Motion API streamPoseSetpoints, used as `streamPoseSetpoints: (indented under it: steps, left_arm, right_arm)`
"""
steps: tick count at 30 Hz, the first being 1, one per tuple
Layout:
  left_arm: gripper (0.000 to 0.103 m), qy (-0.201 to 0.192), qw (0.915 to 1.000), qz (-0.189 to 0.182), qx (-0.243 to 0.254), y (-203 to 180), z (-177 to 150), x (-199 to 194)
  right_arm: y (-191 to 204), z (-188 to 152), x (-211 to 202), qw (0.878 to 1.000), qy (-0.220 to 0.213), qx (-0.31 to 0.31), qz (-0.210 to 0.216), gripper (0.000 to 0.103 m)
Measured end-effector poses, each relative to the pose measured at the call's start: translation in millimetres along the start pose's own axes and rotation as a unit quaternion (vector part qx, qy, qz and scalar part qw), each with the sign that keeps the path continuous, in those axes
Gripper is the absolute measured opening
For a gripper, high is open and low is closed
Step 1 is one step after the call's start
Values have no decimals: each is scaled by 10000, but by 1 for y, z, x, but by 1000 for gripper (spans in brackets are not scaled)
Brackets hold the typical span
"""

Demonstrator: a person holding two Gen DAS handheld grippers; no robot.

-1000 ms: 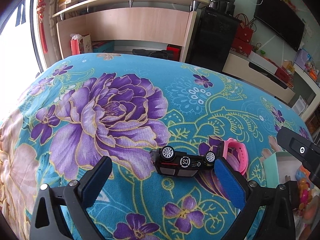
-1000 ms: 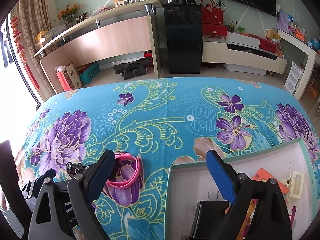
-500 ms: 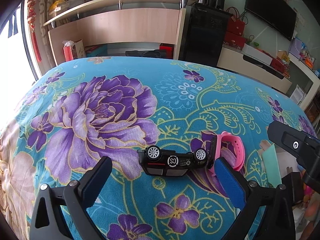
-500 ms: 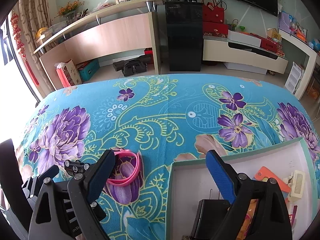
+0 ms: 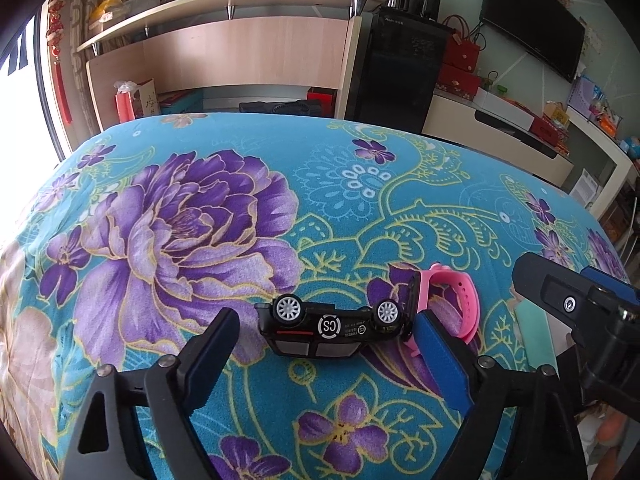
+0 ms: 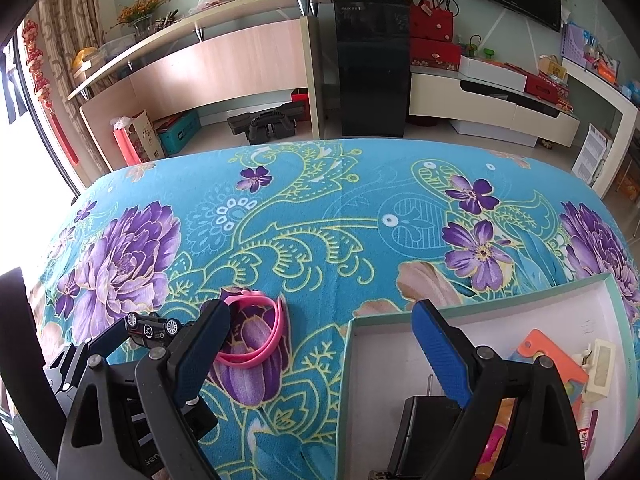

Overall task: Organize rigid objects
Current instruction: 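Grasp the black toy car with the left tool, then grasp the pink watch band with the right tool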

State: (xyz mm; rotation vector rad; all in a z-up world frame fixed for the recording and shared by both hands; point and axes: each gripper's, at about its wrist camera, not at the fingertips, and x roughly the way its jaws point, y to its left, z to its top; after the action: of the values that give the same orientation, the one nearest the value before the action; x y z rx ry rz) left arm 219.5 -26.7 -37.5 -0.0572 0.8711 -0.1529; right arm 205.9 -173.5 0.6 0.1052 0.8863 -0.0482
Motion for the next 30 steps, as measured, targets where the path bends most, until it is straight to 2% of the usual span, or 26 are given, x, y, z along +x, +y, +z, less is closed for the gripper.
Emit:
streamPoseSetpoints:
  steps: [3, 12, 18, 25, 30]
  left_arm:
    - [80, -8, 9999, -98, 29, -1, 0, -2]
    - [77, -24, 10000, -85, -38, 3, 1, -7]
    - [77, -192, 9977, 192, -620, 32, 5, -23]
    - [77, -406, 9877, 477, -1433, 70, 4, -46]
    - [77, -478, 9812, 509, -1797, 89, 1, -57]
  right_arm:
    - [0, -1, 1, 10000, 9, -7, -4, 93]
    - [1, -1, 2, 10000, 12, -16, -24, 93]
    - [3, -1, 3, 10000, -9, -58, -25, 93]
    - [22, -4, 7, 9992, -48, -402, -16, 93]
    - [42, -8, 11, 9978, -124, -643, 109, 92]
